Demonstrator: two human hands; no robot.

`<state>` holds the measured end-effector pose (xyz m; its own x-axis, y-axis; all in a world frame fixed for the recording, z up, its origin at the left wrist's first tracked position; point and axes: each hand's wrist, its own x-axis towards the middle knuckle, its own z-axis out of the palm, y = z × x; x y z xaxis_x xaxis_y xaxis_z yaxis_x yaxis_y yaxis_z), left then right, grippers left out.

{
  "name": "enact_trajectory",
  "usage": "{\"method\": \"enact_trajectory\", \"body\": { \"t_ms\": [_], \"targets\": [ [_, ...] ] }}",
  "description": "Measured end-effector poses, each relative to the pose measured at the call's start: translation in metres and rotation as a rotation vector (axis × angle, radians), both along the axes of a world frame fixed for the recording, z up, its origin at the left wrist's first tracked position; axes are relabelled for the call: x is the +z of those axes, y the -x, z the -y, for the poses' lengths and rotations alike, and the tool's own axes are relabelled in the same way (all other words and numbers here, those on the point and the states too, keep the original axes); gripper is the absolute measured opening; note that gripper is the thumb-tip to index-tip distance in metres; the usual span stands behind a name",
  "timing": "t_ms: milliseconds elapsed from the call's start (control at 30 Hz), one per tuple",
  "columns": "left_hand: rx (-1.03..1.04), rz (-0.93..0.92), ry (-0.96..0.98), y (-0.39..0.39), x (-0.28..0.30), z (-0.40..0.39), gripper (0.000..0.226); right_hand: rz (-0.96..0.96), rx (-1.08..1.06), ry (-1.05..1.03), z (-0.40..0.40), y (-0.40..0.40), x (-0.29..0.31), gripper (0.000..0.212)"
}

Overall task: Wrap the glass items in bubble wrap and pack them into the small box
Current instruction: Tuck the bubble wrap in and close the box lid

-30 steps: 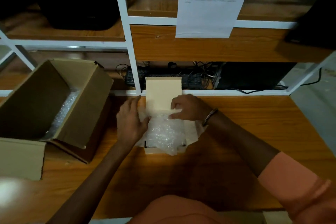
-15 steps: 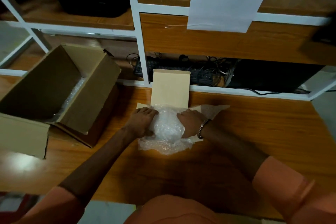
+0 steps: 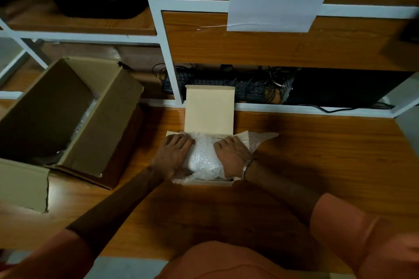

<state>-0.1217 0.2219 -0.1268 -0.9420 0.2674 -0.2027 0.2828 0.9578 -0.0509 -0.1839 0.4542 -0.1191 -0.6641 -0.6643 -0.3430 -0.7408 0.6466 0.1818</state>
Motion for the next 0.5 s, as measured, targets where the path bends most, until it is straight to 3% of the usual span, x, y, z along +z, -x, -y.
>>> {"method": "enact_trajectory", "body": {
  "t_ms": [167,267,333,400,500],
  "targets": [
    [0.072,0.080,-0.048,0.002,0.013,-0.009,0.107,0.130,0.014,0.061,-0.010,0.013,0.003,0.083],
    [0.063,0.211,-0.222,0.009,0.032,0.004,0.090,0.237,-0.016,0.039,-0.009,0.024,0.018,0.071],
    [0.100,0.282,-0.345,0.013,0.046,0.011,0.090,0.202,-0.025,0.079,-0.009,0.030,0.034,0.072],
    [0.090,0.306,-0.302,0.013,0.054,0.011,0.115,0.134,-0.101,0.158,-0.016,0.030,0.047,0.096],
    [0.002,0.304,-0.071,0.010,0.042,0.011,0.142,0.061,-0.308,0.178,-0.031,0.020,0.054,0.138]
  ]
}}
